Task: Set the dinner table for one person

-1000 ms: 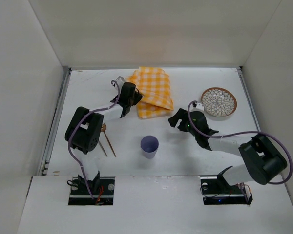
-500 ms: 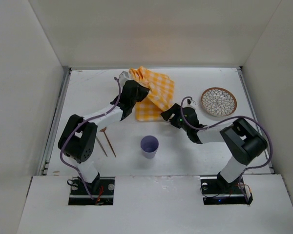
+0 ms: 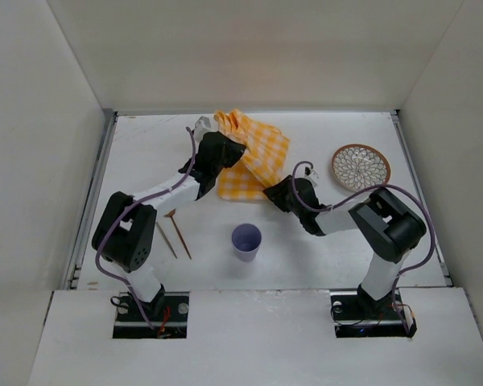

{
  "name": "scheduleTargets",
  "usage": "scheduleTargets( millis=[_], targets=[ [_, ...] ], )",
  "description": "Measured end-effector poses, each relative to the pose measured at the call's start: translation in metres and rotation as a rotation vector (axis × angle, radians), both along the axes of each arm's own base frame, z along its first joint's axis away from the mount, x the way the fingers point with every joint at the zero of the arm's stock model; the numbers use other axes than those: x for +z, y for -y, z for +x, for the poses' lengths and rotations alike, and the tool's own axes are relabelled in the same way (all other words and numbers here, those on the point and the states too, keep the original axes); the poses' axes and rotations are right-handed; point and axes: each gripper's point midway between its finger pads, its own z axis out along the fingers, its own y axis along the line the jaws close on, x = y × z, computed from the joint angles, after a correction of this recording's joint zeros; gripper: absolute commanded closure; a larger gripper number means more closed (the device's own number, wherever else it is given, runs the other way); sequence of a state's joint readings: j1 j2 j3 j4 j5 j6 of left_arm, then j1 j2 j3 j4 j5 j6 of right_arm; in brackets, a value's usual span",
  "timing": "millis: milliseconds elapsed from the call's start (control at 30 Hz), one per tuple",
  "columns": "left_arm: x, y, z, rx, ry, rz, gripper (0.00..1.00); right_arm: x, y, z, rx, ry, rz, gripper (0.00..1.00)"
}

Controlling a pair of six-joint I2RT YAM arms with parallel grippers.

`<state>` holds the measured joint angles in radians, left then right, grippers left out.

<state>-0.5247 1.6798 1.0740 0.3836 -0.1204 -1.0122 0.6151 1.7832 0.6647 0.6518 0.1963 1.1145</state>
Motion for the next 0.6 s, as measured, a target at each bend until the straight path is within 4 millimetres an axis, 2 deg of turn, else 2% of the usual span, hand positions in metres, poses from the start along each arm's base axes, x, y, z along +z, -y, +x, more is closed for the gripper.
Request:
scheduleTargets(
  millis=[100, 167, 233, 300, 367, 400, 467, 533, 567, 600],
  targets=[
    [0.015, 0.001, 0.006, -0.001, 0.019, -0.013, 0.98, 0.002, -0.002, 0.004, -0.003, -0.003, -0.01, 0.8],
    [0.032, 0.005, 0.013, -0.009, 0.041, -0.026, 0.99, 0.009, -0.001, 0.01, -0.008, 0.013, -0.022, 0.86],
    [0.053, 0.012, 0.02, -0.027, 0.068, -0.043, 1.0, 0.026, 0.004, 0.018, -0.018, 0.049, -0.05, 0.89],
    [0.076, 0.018, 0.029, -0.037, 0.101, -0.061, 1.0, 0.055, 0.024, 0.03, -0.051, 0.103, -0.113, 0.9],
    [0.105, 0.02, 0.036, -0.04, 0.149, -0.086, 1.0, 0.107, 0.055, 0.049, -0.115, 0.2, -0.196, 0.9],
    [0.119, 0.02, 0.039, -0.04, 0.176, -0.1, 1.0, 0.139, 0.069, 0.057, -0.145, 0.263, -0.239, 0.89],
    [0.149, 0.016, 0.039, -0.041, 0.233, -0.126, 0.99, 0.218, 0.095, 0.069, -0.201, 0.416, -0.326, 0.87],
    [0.168, 0.008, 0.03, -0.038, 0.273, -0.141, 0.99, 0.301, 0.105, 0.067, -0.221, 0.583, -0.404, 0.86],
    [0.178, 0.003, 0.023, -0.037, 0.297, -0.153, 0.99, 0.335, 0.102, 0.062, -0.215, 0.657, -0.444, 0.86],
    [0.185, -0.004, 0.014, -0.035, 0.322, -0.166, 0.98, 0.36, 0.097, 0.054, -0.2, 0.718, -0.486, 0.86]
  ],
)
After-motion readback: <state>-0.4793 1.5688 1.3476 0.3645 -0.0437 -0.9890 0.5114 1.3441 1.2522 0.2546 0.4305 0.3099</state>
